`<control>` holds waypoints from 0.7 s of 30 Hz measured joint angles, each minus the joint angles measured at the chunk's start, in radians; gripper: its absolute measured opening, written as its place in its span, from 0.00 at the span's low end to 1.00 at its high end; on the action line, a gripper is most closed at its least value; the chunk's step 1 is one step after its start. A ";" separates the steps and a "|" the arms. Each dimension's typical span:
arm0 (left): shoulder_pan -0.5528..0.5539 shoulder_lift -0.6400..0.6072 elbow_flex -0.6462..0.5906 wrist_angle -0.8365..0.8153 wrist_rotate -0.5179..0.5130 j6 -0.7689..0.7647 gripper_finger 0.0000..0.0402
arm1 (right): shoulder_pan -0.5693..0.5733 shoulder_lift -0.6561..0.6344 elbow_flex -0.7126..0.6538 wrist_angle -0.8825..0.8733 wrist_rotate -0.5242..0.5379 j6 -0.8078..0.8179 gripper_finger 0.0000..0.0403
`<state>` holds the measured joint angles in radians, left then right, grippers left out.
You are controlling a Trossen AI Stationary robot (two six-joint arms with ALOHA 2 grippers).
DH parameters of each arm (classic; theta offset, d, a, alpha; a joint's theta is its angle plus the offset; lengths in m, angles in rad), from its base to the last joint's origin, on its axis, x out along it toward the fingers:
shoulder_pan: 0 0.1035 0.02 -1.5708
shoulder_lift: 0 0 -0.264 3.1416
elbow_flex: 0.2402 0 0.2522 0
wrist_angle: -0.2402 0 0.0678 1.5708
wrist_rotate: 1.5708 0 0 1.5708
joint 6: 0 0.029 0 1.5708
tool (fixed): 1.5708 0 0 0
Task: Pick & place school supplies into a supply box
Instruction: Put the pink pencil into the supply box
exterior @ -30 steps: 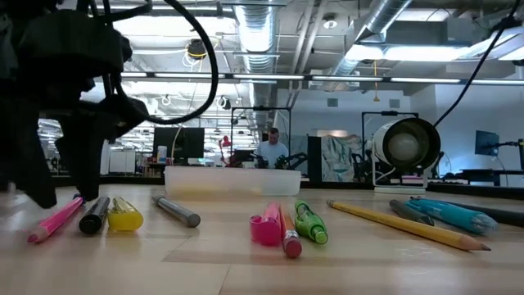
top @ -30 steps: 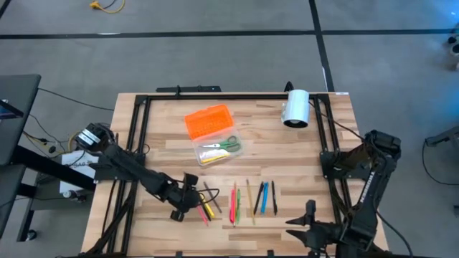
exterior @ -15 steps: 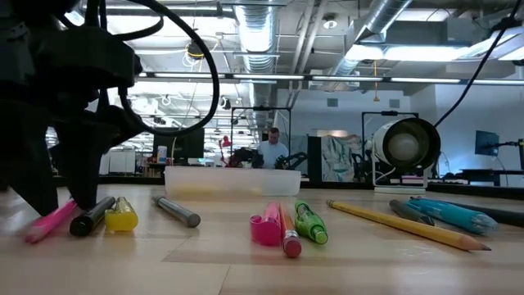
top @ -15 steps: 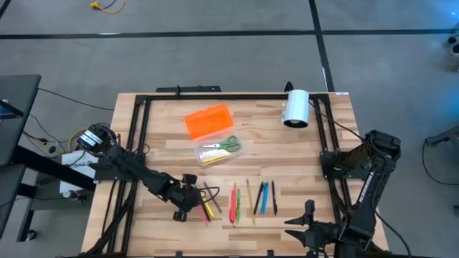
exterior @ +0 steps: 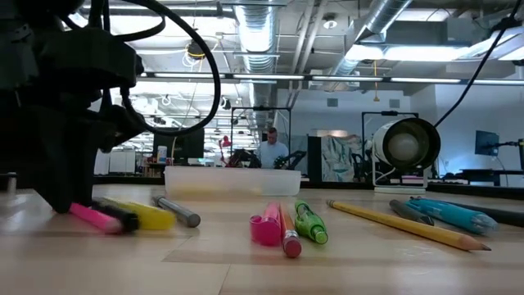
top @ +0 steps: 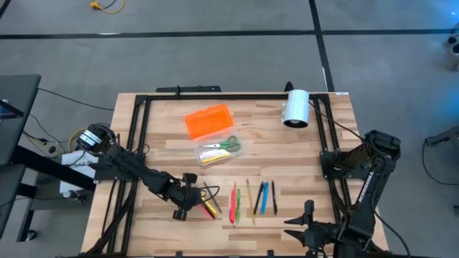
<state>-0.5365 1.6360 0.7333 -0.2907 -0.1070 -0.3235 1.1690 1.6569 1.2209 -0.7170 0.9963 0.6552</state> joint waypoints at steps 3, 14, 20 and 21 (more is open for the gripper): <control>-0.003 0.000 0.000 -0.002 0.005 0.001 0.07 | 0.000 0.000 0.000 0.000 0.000 0.000 0.30; -0.052 -0.001 0.001 -0.068 0.008 -0.020 0.06 | 0.000 0.000 0.000 0.000 -0.001 0.000 0.30; -0.088 -0.002 0.003 -0.114 -0.021 -0.084 0.05 | 0.000 0.000 0.000 0.000 -0.001 0.000 0.30; -0.093 -0.004 0.003 -0.116 -0.024 -0.090 0.05 | 0.000 0.000 0.000 0.000 -0.001 0.000 0.30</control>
<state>-0.6296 1.6324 0.7361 -0.4071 -0.1312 -0.4135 1.1690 1.6569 1.2213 -0.7170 0.9951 0.6556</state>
